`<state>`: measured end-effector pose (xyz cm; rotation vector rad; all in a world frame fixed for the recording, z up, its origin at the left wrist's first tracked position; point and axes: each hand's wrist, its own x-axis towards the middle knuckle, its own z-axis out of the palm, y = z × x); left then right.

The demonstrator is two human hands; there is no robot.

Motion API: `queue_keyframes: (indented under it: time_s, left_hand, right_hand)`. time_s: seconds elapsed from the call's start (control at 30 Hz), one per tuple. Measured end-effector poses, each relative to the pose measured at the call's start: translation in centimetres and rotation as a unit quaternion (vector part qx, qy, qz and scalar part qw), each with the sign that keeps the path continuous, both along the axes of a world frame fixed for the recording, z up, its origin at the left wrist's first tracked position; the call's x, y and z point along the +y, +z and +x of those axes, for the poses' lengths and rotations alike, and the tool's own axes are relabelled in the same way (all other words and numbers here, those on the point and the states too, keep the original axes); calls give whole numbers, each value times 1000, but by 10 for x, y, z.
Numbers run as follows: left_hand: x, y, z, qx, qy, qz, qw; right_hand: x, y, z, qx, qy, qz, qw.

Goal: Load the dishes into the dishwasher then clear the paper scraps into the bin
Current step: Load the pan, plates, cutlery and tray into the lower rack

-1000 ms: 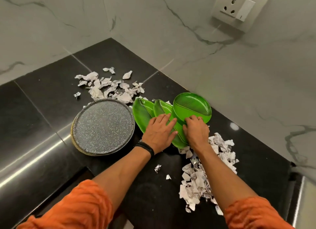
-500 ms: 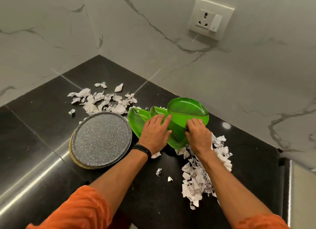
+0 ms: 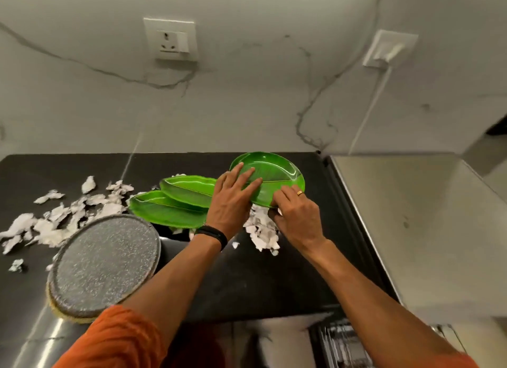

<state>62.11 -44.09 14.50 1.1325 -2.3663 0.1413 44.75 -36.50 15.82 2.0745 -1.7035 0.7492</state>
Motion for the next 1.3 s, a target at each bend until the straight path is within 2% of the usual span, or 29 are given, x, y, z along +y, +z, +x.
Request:
queue_keyframes:
  time_s: [0.2,0.43,0.57,0.73,1.03,1.3]
  left_hand:
    - [62,-11,-54,-11,-131,12,991]
    - [144,-6,-151,-3,-272,76,959]
    - [188,-8,-205,-28,-347,102,932]
    - [240,-18,-272,-68,-403,114,905]
    - [321,-47,-402,-173,-456,144,861]
    - [353,-141,-452,-237,-447,233,830]
  right_hand:
    - [105,-5,-39,10,-89,4,996]
    - [225,-4,-126,68,-221,5,973]
    - [292,-7,-170,58,-287,63,954]
    - [361,-13,-225,-31,-333,162,928]
    - [458,-80,-325,-127,-360,198,903]
    - [493,-174,-357,-242,-389,257,851]
